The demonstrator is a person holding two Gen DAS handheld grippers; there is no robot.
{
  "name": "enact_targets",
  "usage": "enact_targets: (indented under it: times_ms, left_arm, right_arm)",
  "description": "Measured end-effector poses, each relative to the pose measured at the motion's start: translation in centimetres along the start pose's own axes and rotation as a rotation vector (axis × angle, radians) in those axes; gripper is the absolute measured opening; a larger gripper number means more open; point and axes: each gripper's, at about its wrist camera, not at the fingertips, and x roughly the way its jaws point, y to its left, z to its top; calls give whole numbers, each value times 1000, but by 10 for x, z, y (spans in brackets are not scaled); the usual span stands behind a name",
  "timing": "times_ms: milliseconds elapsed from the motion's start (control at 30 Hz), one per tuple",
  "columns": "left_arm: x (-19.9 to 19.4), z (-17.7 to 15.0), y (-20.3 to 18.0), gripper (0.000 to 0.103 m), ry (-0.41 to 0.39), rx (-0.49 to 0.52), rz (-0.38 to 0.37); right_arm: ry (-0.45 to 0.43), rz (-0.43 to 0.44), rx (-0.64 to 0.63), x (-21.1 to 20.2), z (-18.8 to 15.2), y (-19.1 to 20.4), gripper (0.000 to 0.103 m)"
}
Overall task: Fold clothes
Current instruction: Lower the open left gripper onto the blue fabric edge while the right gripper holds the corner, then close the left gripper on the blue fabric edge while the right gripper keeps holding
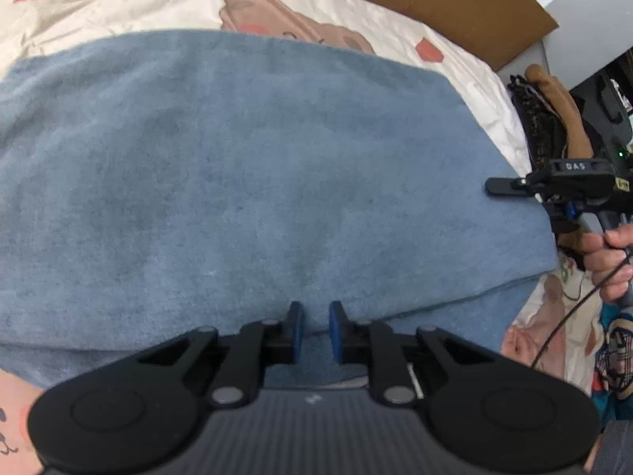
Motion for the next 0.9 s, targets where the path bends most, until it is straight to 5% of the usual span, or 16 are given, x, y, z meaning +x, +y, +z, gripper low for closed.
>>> enact_targets:
  times_ms: [133,233,900]
  left_arm:
    - [0,4,-1,12,-22,6,5]
    - [5,5,-2,11,-24,2,22]
    - [17,7,-8,11,-12,10,49]
  right_arm:
    - [6,-26,-49,3,1,8,24]
    - [5,-32,-56,5,0,7,10]
    - [-47,-71,-201,-18,-13,89,7]
